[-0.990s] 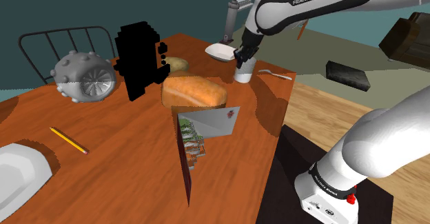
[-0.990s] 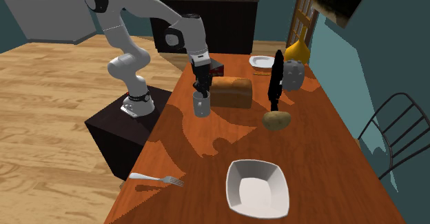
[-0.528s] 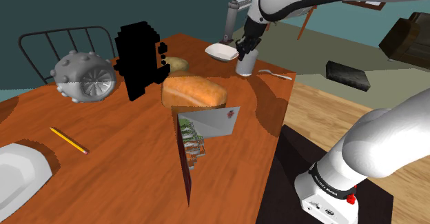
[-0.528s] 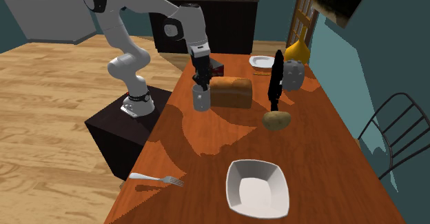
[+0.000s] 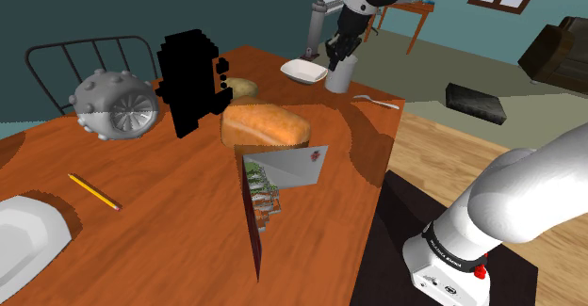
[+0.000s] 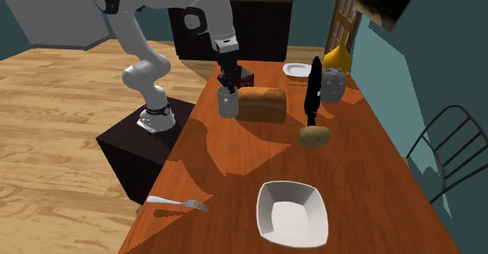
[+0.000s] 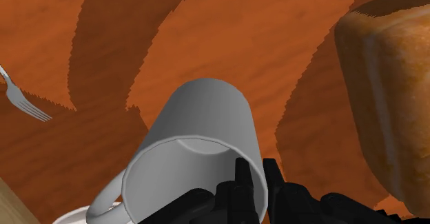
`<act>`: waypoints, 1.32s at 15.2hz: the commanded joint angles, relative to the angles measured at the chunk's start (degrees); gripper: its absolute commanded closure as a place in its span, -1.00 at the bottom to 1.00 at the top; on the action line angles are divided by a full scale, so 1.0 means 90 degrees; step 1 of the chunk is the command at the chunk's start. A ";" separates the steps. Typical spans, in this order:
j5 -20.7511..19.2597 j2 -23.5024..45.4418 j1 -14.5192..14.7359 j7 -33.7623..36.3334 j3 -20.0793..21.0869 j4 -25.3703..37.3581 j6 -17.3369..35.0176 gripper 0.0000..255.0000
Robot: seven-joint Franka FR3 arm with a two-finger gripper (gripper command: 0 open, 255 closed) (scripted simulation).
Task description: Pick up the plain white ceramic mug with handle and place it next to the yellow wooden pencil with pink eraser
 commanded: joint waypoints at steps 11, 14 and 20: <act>0.0062 -0.0003 0.0603 0.1776 0.1228 0.0123 -0.0192 1.00; 0.0047 0.0143 0.0757 0.2274 0.1568 0.0296 -0.0246 1.00; -0.0091 0.0620 0.1041 0.3298 0.2245 0.0838 -0.0387 1.00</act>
